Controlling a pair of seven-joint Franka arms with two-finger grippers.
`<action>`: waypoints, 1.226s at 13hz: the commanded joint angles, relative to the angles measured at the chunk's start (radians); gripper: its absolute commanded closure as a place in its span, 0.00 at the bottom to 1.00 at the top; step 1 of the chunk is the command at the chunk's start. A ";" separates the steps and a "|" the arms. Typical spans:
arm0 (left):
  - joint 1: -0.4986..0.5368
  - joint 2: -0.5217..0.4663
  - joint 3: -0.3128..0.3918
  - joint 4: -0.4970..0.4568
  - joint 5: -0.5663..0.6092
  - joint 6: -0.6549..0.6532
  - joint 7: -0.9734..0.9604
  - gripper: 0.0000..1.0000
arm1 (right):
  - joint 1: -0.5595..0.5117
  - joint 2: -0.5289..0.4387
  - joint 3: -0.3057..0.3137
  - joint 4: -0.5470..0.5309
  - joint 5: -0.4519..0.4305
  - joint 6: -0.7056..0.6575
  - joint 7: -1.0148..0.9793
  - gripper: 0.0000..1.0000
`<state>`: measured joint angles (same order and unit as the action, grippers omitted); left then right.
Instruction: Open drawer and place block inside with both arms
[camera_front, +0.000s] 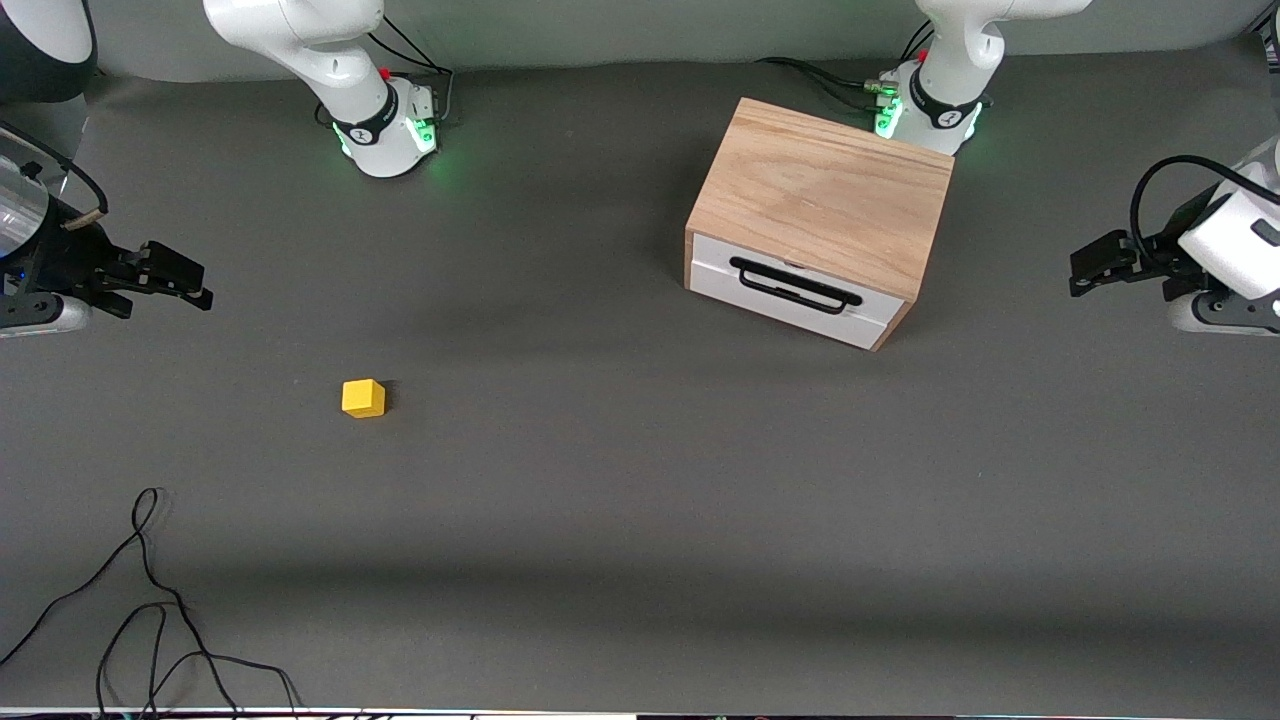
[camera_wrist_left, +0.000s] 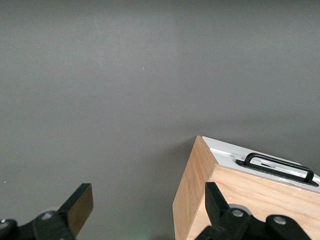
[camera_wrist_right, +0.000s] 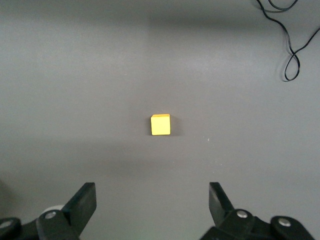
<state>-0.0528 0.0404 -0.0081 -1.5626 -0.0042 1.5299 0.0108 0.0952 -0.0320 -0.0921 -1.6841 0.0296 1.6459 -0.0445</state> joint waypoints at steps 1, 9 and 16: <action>0.001 -0.002 0.002 -0.001 0.013 0.009 0.018 0.00 | 0.006 0.012 0.000 0.020 0.013 -0.008 0.006 0.00; -0.002 0.000 0.000 -0.004 0.012 0.015 0.011 0.00 | 0.002 0.015 0.000 0.029 0.015 -0.012 0.011 0.00; -0.197 0.019 -0.012 -0.002 -0.002 0.039 -0.510 0.00 | -0.008 0.017 -0.004 0.020 0.013 -0.017 0.011 0.00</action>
<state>-0.1901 0.0571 -0.0300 -1.5627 -0.0052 1.5548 -0.3302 0.0931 -0.0194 -0.0957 -1.6812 0.0302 1.6447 -0.0444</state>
